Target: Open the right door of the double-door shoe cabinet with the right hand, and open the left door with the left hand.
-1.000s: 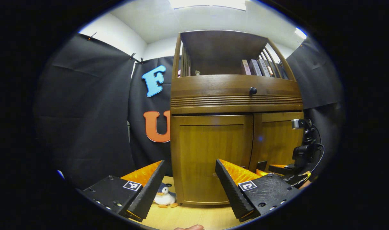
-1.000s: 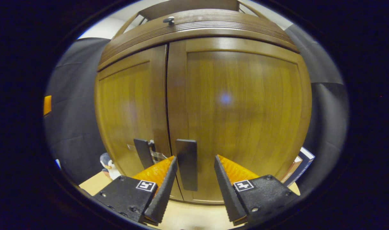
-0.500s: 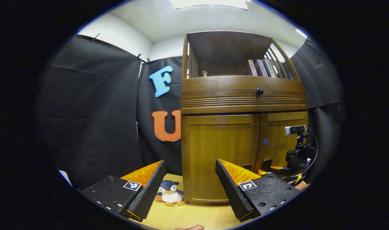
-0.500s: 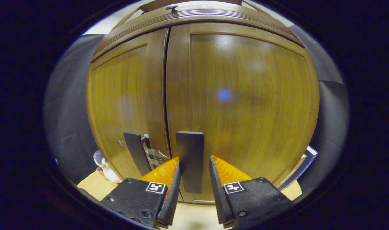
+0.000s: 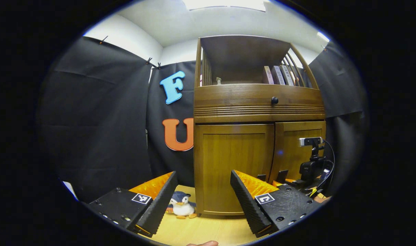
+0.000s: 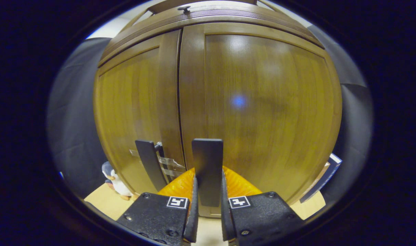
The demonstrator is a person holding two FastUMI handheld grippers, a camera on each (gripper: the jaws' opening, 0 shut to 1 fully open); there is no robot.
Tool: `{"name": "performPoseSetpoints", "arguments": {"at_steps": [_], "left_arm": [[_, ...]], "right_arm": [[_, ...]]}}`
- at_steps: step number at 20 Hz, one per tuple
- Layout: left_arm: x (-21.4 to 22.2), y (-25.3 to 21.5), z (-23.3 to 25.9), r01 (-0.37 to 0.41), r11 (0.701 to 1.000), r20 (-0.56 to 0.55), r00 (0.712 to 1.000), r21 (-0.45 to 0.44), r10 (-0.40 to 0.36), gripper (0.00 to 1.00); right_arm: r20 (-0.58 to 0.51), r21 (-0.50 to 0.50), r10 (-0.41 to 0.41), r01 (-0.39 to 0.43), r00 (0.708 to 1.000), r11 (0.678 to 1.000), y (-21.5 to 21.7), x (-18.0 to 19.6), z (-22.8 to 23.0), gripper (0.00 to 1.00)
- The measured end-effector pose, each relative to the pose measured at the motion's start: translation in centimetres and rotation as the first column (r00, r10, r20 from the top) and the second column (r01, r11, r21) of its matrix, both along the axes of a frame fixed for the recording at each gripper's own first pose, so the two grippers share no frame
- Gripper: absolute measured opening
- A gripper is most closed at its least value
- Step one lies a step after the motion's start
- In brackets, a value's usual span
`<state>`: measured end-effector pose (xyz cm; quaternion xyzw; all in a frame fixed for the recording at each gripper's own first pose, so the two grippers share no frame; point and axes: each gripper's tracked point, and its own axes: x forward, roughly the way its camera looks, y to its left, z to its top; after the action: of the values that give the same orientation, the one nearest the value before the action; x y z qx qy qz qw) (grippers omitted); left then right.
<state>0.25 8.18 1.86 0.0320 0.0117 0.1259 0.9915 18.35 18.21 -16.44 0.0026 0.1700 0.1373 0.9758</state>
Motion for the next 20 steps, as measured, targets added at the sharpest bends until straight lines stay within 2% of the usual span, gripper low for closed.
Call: {"name": "performPoseSetpoints", "arguments": {"at_steps": [11, 20], "left_arm": [[-0.5, -1.7, -0.1, 0.031, 0.999, -0.01, 0.999, 0.028, -0.031, 0.94], [0.3, -5.3, -0.5, 0.107, 0.994, -0.012, 0.994, 0.006, -0.107, 0.94]], "right_arm": [[-0.013, 0.033, 0.046, -0.045, 0.999, 0.998, -1.6, -4.5, 0.4, 0.31], [-0.021, 0.041, 0.093, -0.092, 0.995, 0.995, -3.6, -8.0, 0.5, 0.31]]}}
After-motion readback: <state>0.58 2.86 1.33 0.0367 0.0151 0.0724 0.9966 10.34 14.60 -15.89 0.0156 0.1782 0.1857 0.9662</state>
